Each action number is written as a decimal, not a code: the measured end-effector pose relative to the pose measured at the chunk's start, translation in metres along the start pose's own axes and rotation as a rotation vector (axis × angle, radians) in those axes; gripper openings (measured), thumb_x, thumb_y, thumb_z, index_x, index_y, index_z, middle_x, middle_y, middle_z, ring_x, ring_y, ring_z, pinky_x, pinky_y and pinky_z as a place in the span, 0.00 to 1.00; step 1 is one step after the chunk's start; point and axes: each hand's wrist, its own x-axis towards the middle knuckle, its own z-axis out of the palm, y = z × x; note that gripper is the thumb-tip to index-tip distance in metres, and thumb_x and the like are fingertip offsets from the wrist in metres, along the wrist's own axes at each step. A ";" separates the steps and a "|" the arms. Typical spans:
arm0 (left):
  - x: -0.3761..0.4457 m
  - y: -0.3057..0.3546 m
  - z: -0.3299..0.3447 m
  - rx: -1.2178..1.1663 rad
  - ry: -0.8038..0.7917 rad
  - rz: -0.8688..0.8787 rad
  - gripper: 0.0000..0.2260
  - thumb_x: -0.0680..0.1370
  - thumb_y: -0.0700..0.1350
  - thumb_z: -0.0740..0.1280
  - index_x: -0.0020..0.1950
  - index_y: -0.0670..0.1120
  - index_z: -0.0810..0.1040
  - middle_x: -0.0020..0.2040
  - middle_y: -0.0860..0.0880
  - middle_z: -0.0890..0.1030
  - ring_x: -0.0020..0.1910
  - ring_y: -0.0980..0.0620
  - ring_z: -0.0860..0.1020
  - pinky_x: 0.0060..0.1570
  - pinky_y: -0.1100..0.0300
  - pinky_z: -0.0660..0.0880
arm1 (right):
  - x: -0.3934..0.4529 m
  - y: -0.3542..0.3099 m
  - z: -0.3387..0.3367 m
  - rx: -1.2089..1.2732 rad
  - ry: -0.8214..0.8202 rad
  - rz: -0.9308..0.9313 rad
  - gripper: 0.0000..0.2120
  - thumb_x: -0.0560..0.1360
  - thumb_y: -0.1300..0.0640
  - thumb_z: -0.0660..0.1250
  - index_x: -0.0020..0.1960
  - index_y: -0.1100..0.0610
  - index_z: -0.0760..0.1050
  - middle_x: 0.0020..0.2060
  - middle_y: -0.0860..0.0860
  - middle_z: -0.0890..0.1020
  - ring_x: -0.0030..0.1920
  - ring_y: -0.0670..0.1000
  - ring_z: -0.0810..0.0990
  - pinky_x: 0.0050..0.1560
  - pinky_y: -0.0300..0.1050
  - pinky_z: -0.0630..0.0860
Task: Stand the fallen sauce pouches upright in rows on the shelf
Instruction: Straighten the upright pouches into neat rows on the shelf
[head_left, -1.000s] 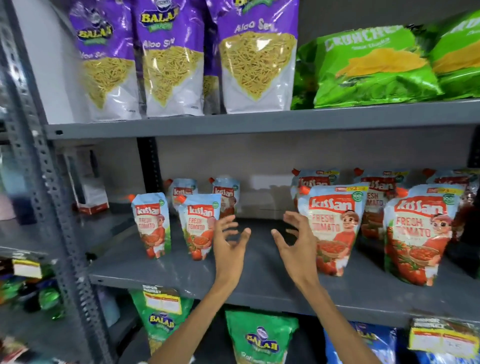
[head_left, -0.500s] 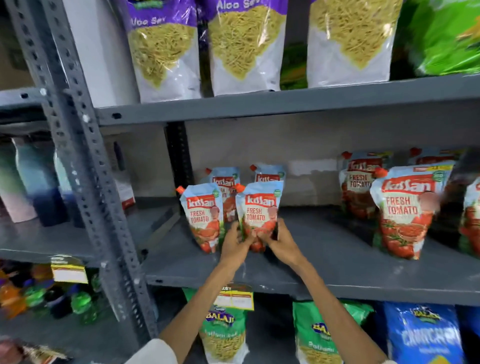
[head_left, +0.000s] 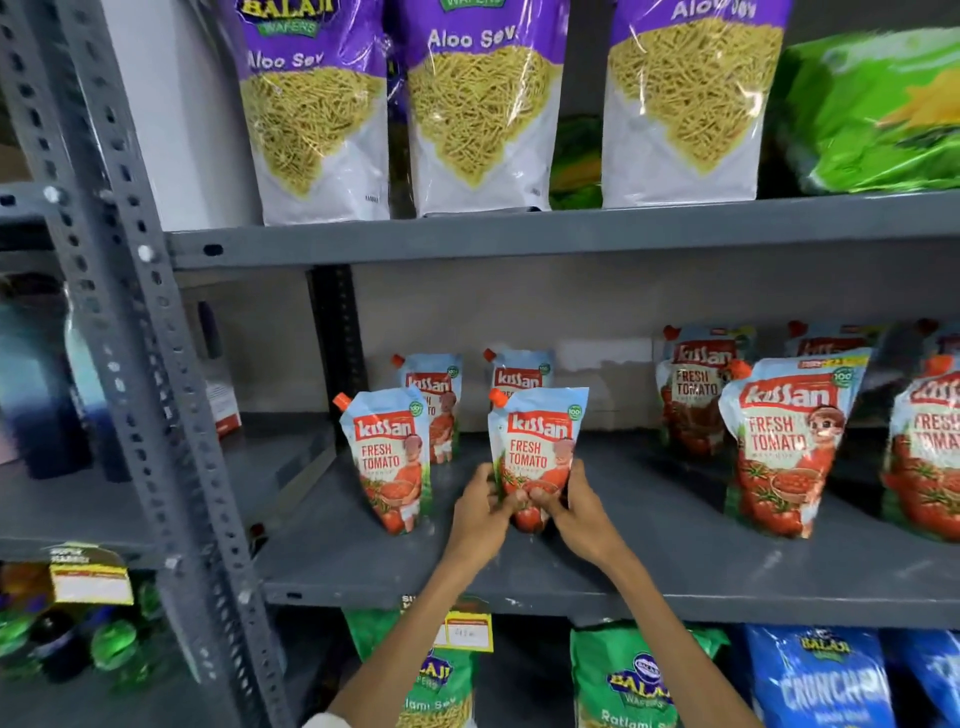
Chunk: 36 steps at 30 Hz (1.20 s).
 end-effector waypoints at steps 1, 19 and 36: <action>0.000 0.002 0.001 -0.004 0.004 0.003 0.14 0.79 0.42 0.69 0.63 0.45 0.73 0.54 0.52 0.83 0.51 0.59 0.81 0.46 0.72 0.77 | 0.002 0.000 0.000 0.002 0.004 0.005 0.16 0.79 0.60 0.67 0.61 0.54 0.63 0.51 0.42 0.78 0.50 0.38 0.78 0.43 0.23 0.74; -0.056 -0.007 -0.095 -0.161 0.392 0.142 0.18 0.76 0.38 0.73 0.64 0.48 0.75 0.56 0.53 0.81 0.55 0.56 0.81 0.54 0.59 0.80 | -0.034 -0.056 0.041 0.044 0.350 -0.285 0.02 0.77 0.55 0.68 0.46 0.50 0.76 0.38 0.46 0.83 0.37 0.44 0.81 0.37 0.30 0.74; -0.015 -0.051 -0.177 0.081 0.003 -0.055 0.18 0.79 0.38 0.69 0.67 0.42 0.70 0.57 0.43 0.80 0.49 0.54 0.80 0.46 0.70 0.74 | 0.001 -0.061 0.172 -0.099 0.107 -0.058 0.16 0.77 0.63 0.68 0.57 0.59 0.62 0.53 0.55 0.80 0.51 0.51 0.79 0.43 0.34 0.72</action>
